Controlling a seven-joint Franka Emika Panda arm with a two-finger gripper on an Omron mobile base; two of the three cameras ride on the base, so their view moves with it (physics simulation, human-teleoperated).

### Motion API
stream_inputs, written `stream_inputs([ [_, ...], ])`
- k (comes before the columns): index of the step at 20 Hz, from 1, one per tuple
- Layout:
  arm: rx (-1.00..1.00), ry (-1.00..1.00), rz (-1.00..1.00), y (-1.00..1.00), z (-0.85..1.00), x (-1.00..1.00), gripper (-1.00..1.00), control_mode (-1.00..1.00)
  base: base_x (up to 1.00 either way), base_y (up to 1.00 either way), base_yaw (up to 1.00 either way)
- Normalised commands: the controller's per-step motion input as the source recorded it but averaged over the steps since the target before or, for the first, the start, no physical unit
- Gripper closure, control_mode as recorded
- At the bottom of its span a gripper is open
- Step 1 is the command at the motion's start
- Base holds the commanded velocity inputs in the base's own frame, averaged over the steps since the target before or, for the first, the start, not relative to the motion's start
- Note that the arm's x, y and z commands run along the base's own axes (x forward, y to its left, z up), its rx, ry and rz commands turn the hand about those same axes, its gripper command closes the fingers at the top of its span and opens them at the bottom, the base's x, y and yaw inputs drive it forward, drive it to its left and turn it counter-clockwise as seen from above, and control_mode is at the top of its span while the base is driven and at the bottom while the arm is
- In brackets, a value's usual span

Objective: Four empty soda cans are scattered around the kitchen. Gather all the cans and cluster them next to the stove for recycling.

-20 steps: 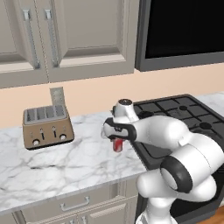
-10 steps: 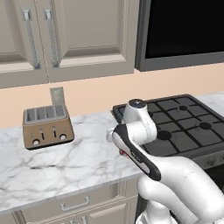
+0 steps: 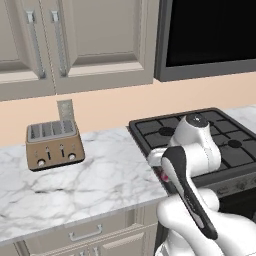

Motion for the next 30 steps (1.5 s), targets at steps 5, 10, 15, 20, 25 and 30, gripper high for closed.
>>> stream_inputs([
  [5,0.00,0.00,0.00,-0.30,0.51,-0.40,1.00,-1.00,0.00,0.00,0.00],
  [10,0.00,0.00,0.00,0.00,0.00,0.00,1.00,-1.00,0.00,0.00,0.00],
  [15,0.00,0.00,0.00,0.00,0.00,0.00,1.00,-1.00,0.00,0.00,0.00],
  [20,0.00,0.00,0.00,0.00,0.00,0.00,1.00,-1.00,0.00,0.00,0.00],
  [25,0.00,0.00,0.00,0.00,0.00,0.00,1.00,1.00,-0.41,0.04,0.01],
  [30,0.00,0.00,0.00,0.00,0.00,0.00,1.00,1.00,-0.95,-0.82,0.00],
])
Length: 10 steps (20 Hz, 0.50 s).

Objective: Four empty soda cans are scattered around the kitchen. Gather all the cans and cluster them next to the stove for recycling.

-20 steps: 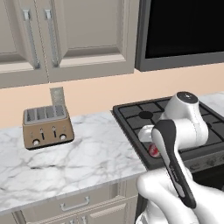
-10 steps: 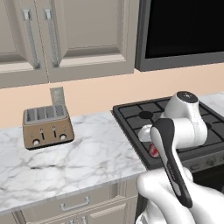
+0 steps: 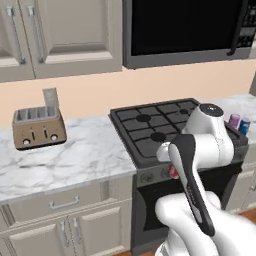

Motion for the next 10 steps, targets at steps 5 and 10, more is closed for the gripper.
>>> stream_inputs([
  [5,0.00,0.00,0.00,0.00,0.00,0.00,1.00,1.00,-0.06,-1.00,0.00],
  [10,0.00,0.00,0.00,0.00,0.00,0.00,1.00,1.00,0.16,-1.00,0.02],
])
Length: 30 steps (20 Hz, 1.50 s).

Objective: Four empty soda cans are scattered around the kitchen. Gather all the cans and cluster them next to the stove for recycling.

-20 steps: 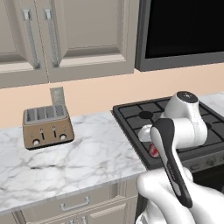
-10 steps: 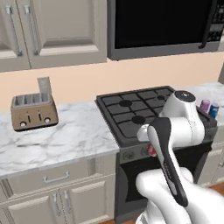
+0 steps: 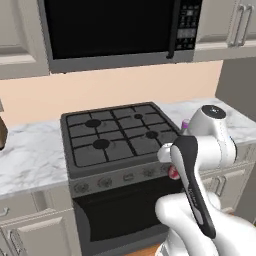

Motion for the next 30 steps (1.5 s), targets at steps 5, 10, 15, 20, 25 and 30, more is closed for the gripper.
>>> stream_inputs([
  [5,0.00,0.00,0.00,0.00,0.00,0.00,1.00,1.00,0.15,-1.00,0.04],
  [10,0.00,0.00,0.00,0.00,0.00,0.00,1.00,1.00,0.24,-1.00,0.06],
  [15,0.00,0.00,0.00,0.00,0.00,0.00,1.00,1.00,0.15,-0.52,0.01],
  [20,0.00,0.00,0.00,0.00,0.00,0.00,1.00,1.00,0.00,-0.06,-0.12],
  [25,0.00,0.00,0.00,0.00,0.00,0.00,1.00,1.00,0.81,-0.01,-0.14],
  [30,0.00,0.00,0.00,0.00,0.00,0.00,1.00,1.00,0.64,-0.05,-0.03],
])
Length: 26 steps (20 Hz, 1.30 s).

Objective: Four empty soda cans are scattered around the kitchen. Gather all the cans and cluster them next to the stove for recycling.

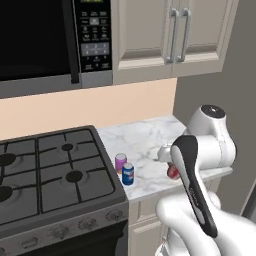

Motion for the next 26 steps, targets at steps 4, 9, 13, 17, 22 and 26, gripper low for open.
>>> stream_inputs([
  [4,0.00,0.00,0.00,0.00,0.00,0.00,1.00,1.00,0.00,0.00,0.00],
  [9,0.00,0.00,-0.01,0.00,0.00,0.21,1.00,-1.00,0.00,0.00,0.00],
  [13,0.00,0.00,-0.11,0.07,0.00,0.96,1.00,-1.00,0.00,0.00,0.00],
  [17,0.00,0.00,-0.01,-0.05,0.00,0.56,1.00,-1.00,0.00,0.00,0.00],
  [22,0.00,-0.03,0.07,0.08,-0.51,0.21,1.00,-1.00,0.00,0.00,0.00],
  [26,0.00,-0.09,0.20,0.31,-0.62,0.39,1.00,-1.00,0.00,0.00,0.00],
])
